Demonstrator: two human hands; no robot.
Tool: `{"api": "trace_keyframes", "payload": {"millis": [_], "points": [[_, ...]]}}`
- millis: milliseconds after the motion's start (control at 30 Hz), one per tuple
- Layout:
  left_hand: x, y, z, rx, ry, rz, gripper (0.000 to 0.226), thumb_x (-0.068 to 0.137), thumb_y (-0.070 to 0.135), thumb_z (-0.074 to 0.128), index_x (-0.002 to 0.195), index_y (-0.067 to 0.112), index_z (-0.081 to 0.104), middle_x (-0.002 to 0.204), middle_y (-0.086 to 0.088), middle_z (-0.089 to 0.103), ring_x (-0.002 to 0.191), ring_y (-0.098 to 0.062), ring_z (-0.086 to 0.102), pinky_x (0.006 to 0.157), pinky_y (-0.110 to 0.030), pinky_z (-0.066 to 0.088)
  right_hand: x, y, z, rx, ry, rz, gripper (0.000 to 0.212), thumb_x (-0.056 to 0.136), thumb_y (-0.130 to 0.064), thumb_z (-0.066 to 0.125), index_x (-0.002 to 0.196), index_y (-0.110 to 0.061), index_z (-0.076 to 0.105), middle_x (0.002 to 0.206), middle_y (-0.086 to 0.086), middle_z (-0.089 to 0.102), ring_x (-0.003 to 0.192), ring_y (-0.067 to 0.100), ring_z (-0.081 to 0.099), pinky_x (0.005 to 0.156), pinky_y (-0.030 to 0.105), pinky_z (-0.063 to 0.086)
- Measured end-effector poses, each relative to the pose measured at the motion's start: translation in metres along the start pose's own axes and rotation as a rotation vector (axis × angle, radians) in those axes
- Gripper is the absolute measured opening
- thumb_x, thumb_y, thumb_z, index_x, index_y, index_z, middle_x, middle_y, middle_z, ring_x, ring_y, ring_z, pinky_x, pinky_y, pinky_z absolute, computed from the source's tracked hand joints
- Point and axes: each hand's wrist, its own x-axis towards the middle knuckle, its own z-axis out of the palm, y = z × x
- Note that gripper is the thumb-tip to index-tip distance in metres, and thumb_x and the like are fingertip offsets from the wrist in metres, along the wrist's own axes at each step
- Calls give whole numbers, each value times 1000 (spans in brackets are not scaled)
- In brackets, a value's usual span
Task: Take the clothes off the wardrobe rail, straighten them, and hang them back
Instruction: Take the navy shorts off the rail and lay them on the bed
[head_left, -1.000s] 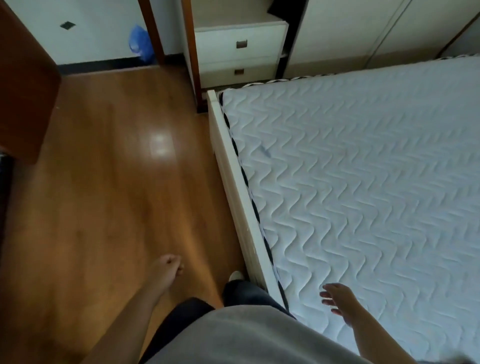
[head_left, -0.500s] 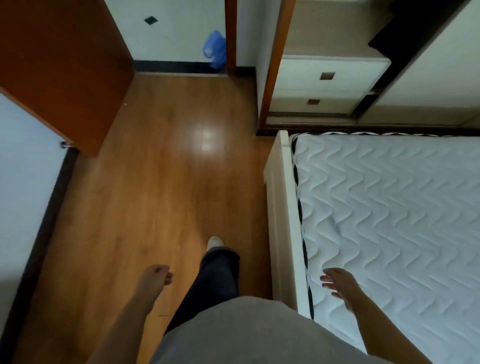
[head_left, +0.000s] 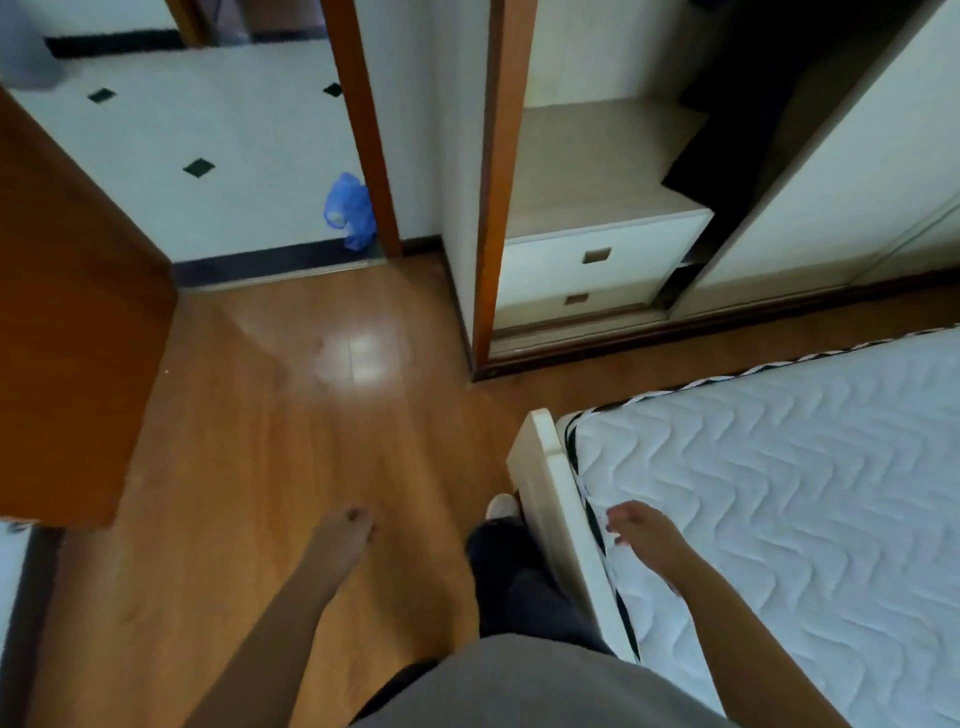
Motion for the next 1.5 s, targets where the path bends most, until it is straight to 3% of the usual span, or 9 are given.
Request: {"api": "trace_keyframes", "payload": {"millis": [133,267,367,500,767,933,1067,1267,1500], "points": [[47,126,23,18,6,231,23,93,20,44,74,19,56,77,0,61,82,-24,60,66,-24,38,49,-24,-61,55,97,42,24,90,-7,45,107,3,59,102,20,64,94,32,60,82,35,42],[59,251,37,128,-36,507,15,94,22,43,99,21,57,92,2,62,91,-13,59,75,-18,42,89,-70,-132,211,237,21,19,92,-7,47,105,0,58,98,17,62,89,28,58,70,28,44],[61,328,41,237,-33,731,23,94,30,40,114,24,52,103,9,60,97,-6,56,81,-17,42,120,-112,-176,232,359,-43,16,90,-7,50,100,-2,61,99,20,64,92,34,60,87,43,48],[79,401,35,225,-66,903,24,92,36,42,114,31,50,106,16,58,98,2,54,78,-10,38,140,-172,-211,352,463,-125,16,91,-9,49,102,-4,59,98,14,64,82,23,61,71,30,48],[118,545,32,207,-232,1212,21,92,26,47,113,29,50,105,21,54,100,9,49,81,-7,39,143,-276,-250,535,734,-303,15,92,-11,49,102,-17,58,89,-2,65,90,22,63,91,41,49],[128,621,45,24,-262,1310,18,91,21,48,108,28,51,102,18,57,100,4,54,80,-4,42,126,-337,-292,528,838,-457,20,91,-11,50,91,-27,60,89,-8,66,77,1,65,78,22,51],[130,675,64,-135,-225,1361,20,89,17,51,108,21,55,105,8,61,98,1,55,79,-10,41,114,-391,-337,470,877,-578,17,92,-12,48,100,-22,58,95,-4,67,87,5,64,79,22,47],[127,758,83,-230,-118,1441,27,88,18,53,115,16,55,107,8,59,98,-1,55,74,5,36,123,-468,-411,379,913,-750,16,93,-16,46,103,-22,57,95,-6,67,89,7,64,76,19,48],[127,858,112,-306,-34,1455,33,86,23,57,118,18,53,117,5,58,106,-4,53,85,-19,40,140,-536,-514,263,924,-892,23,94,-17,44,115,-14,54,99,-3,65,91,8,64,81,22,48]]}}
